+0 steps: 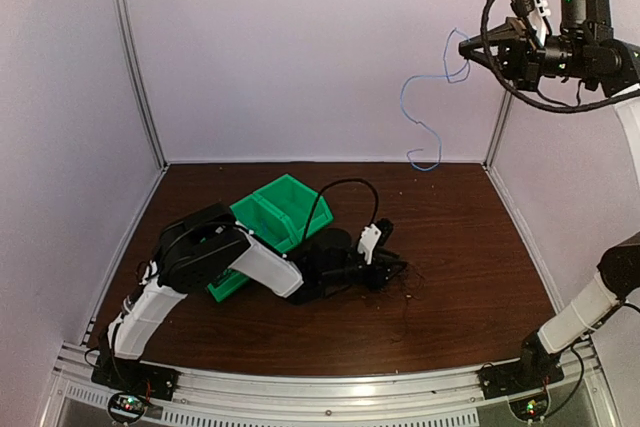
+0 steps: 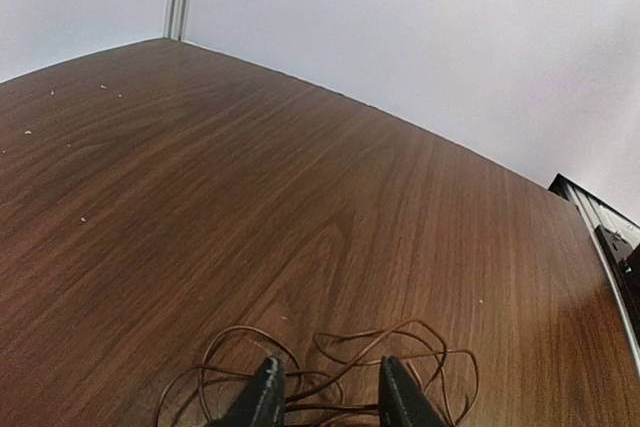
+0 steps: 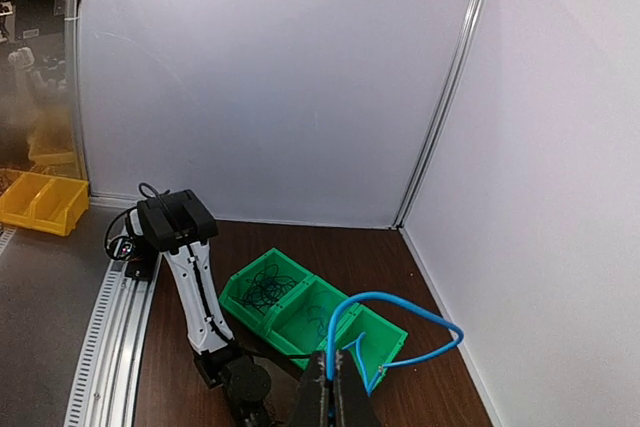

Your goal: Untangle the cables

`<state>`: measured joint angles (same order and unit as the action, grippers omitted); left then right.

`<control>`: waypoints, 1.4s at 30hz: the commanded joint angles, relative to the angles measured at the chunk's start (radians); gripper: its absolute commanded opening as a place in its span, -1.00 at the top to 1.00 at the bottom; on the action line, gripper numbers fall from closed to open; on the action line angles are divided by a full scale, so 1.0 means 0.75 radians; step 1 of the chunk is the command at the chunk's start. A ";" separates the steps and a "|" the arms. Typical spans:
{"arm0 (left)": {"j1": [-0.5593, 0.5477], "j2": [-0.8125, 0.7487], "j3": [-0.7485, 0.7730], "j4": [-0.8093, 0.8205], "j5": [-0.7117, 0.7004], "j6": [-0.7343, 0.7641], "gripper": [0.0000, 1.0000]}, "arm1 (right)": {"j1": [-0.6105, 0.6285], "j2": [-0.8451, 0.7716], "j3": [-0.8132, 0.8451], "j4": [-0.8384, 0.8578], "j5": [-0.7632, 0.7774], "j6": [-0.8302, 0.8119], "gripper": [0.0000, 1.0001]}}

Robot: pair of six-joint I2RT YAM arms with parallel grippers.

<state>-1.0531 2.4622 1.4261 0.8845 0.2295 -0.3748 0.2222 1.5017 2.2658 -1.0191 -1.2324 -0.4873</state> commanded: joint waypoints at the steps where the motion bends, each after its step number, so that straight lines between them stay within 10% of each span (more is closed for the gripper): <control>1: -0.003 -0.189 -0.096 0.114 -0.010 0.013 0.26 | -0.014 -0.024 -0.156 0.020 0.029 -0.031 1.00; 18: -0.004 -0.696 -0.383 -0.018 -0.153 0.114 0.03 | -0.016 -0.200 -0.758 0.157 0.134 -0.062 1.00; 42: -0.003 -0.565 0.104 -0.397 -0.144 0.062 0.39 | -0.002 -0.238 -0.874 0.174 0.122 -0.068 0.96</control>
<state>-1.0538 2.0182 1.4658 0.6025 0.0944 -0.3344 0.2157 1.3499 1.6337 -0.9138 -1.1263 -0.5465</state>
